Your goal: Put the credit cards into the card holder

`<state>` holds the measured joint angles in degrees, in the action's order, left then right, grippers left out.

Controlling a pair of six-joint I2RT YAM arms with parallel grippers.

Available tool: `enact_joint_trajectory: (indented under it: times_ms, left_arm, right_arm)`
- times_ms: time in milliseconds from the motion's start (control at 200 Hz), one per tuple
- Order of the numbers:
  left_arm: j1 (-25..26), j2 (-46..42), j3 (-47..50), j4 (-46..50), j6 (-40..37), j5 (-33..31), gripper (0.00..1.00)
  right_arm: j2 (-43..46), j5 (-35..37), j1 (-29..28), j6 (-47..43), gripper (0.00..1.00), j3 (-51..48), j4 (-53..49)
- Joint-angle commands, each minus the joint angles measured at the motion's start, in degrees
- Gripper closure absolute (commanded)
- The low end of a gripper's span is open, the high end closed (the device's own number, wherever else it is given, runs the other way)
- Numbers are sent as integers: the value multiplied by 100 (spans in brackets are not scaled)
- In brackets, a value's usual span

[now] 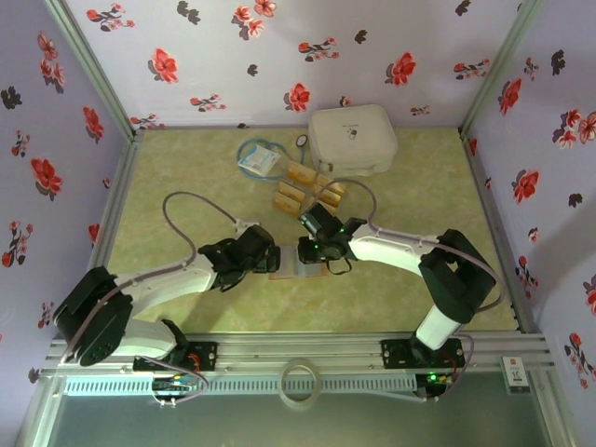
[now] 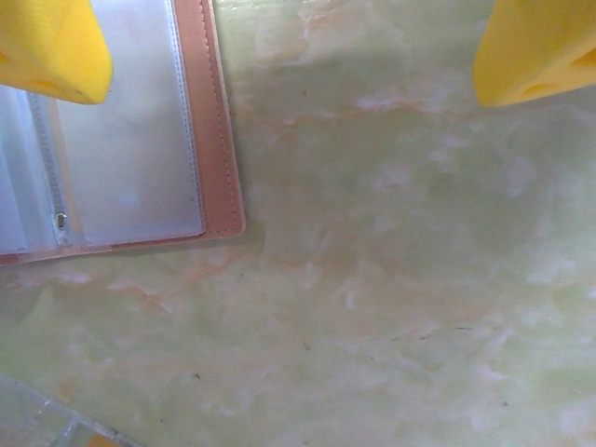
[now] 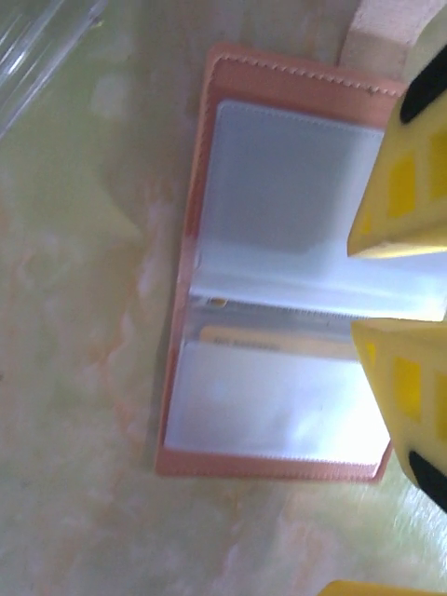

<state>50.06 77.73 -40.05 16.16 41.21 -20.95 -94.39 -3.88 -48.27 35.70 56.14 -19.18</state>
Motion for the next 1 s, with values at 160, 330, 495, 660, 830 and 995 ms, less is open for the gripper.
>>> enact_joint_trajectory:
  times_ms: [160, 330, 495, 660, 830, 995]
  left_arm:
    - [-40, 517, -204, -249, -186, 87, 0]
    - [-36, 684, -99, -330, -142, 126, 0]
    - [-39, 740, 63, -434, -69, 160, 0]
    - [-34, 783, 214, -495, -20, 181, 0]
    - [-40, 768, 309, -544, 15, 183, 0]
    - [-39, 754, 361, -544, 26, 181, 0]
  right_arm:
    - [-78, 314, 23, -184, 91, -284, 73]
    - [-56, 418, 37, -207, 93, -475, 125]
    - [-31, 441, 50, -189, 93, -641, 175]
    - [19, 449, 59, -168, 93, -746, 188]
    - [69, 449, 61, -125, 93, -788, 178]
    - [161, 441, 65, -136, 92, -736, 89]
